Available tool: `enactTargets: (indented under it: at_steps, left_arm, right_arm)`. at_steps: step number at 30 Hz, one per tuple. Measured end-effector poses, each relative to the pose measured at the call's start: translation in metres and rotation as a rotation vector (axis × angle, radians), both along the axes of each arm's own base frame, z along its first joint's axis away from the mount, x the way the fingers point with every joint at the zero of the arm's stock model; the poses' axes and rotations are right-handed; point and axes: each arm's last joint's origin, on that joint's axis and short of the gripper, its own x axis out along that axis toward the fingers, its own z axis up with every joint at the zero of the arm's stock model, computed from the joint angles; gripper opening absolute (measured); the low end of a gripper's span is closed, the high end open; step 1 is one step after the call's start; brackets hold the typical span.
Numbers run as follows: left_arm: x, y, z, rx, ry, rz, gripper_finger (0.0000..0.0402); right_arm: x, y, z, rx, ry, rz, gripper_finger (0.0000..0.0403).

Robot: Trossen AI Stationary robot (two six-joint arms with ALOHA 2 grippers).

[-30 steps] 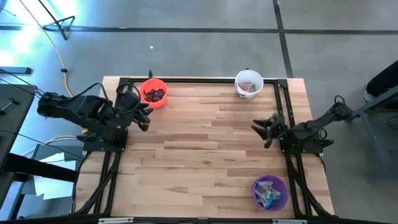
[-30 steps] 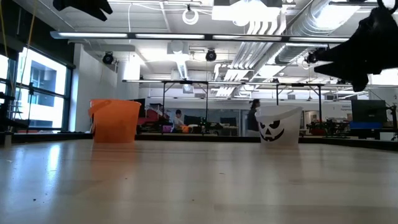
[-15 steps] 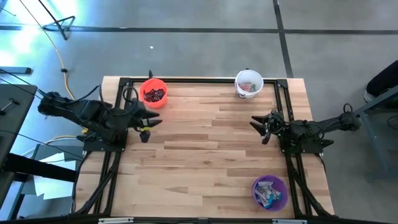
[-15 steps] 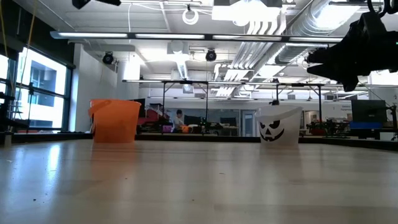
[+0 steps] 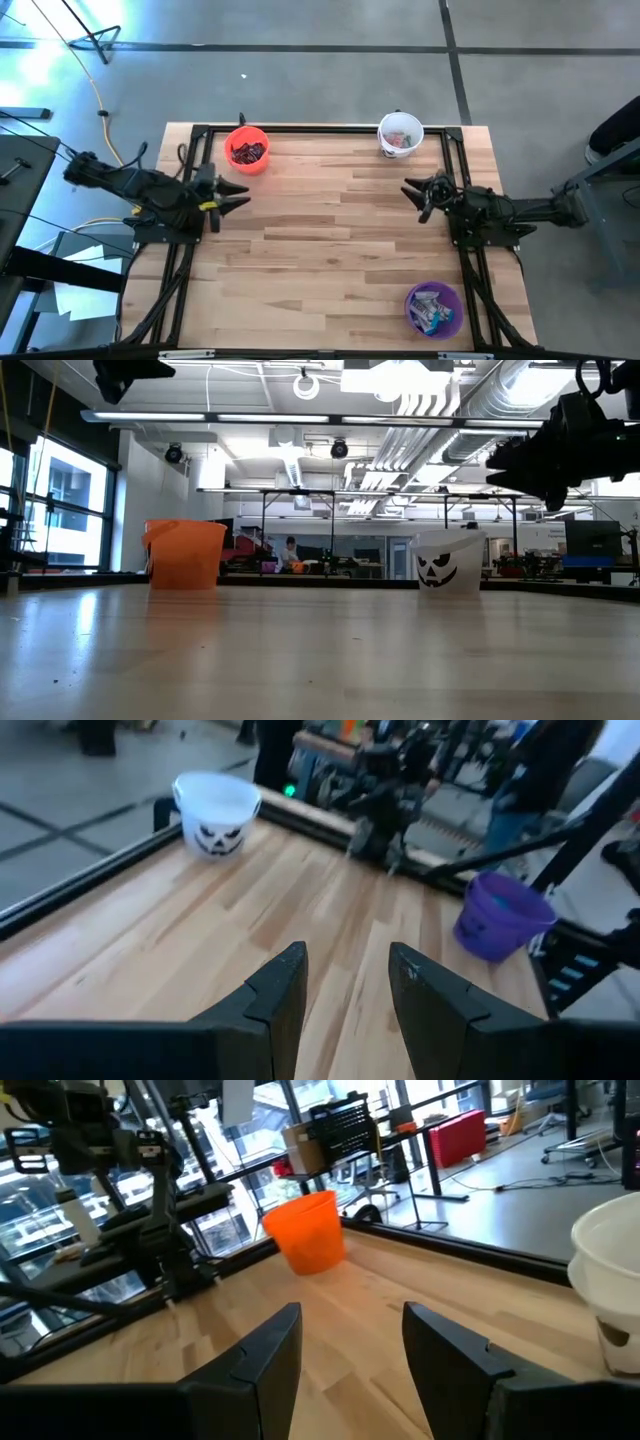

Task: Sort candy
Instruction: Return to Home Position

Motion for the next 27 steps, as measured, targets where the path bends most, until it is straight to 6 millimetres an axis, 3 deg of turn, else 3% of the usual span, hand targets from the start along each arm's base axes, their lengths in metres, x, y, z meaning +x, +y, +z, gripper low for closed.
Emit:
enactTargets:
  at_steps: [12,27]
  left_arm:
    - [-0.030,0.010,-0.020,0.077,-0.207,-0.091,0.0130]
    - [-0.025,0.003,-0.082,0.056,-0.332,-0.248,0.0130]
  right_arm:
    - [-0.002,-0.016,-0.001,0.012,0.006,-0.051,0.0169]
    - [-0.008,-0.035,-0.002,0.089,-0.033,-0.220,0.0169]
